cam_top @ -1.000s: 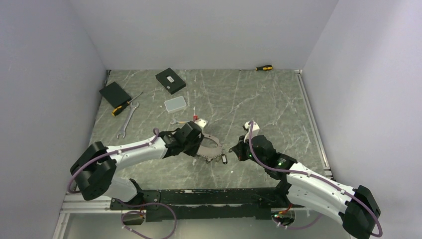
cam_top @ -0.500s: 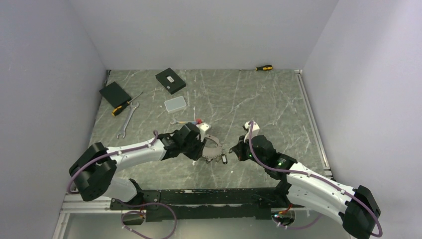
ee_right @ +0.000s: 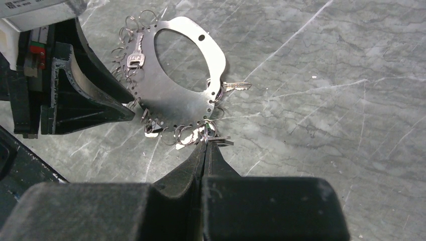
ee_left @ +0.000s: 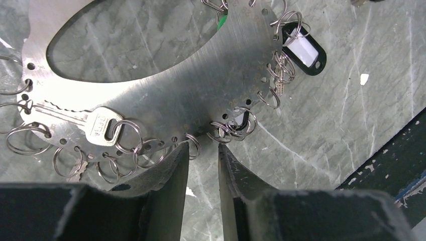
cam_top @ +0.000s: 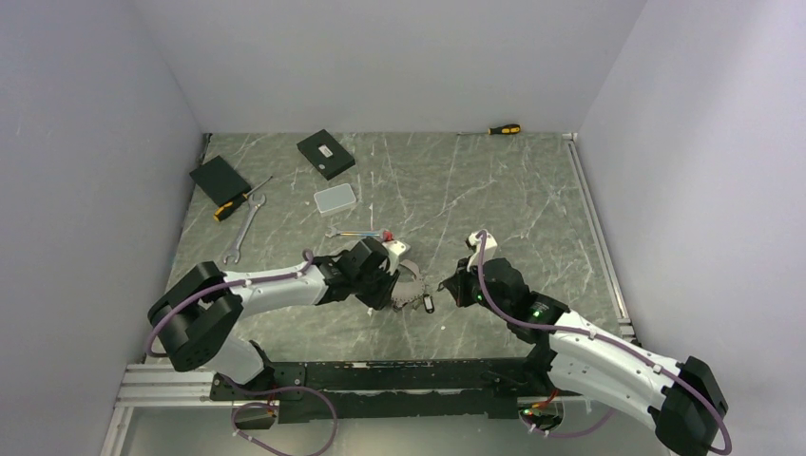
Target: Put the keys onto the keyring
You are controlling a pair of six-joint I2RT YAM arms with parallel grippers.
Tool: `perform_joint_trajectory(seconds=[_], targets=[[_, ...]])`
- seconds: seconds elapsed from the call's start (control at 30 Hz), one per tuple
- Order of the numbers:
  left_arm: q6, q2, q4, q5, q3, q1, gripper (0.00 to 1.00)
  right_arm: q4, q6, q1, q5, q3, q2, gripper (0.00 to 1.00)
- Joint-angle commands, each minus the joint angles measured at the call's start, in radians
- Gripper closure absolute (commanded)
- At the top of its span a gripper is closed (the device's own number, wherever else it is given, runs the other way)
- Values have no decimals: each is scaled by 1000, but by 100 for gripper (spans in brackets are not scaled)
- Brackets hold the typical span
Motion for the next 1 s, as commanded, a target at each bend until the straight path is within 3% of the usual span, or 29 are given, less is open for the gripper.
perform_joint_trajectory(seconds=[0.0,0.23,0.4,0.7,0.97], targets=[[21,21,55,8,-4,-10,68,7,-9,-2,12,45,-12,100],[21,49,63,-11,2,-16,78,8,-7,-1,9,46,-10,100],[18,55,41,-14,21,-17,100,8,-9,-2,9,48,-9,100],[-41,53,-167,-18,189,-15,100,7,-14,-1,5,59,-8,100],[-82,154,-320,74,326,9,100,4,-11,-2,-1,60,-16,100]])
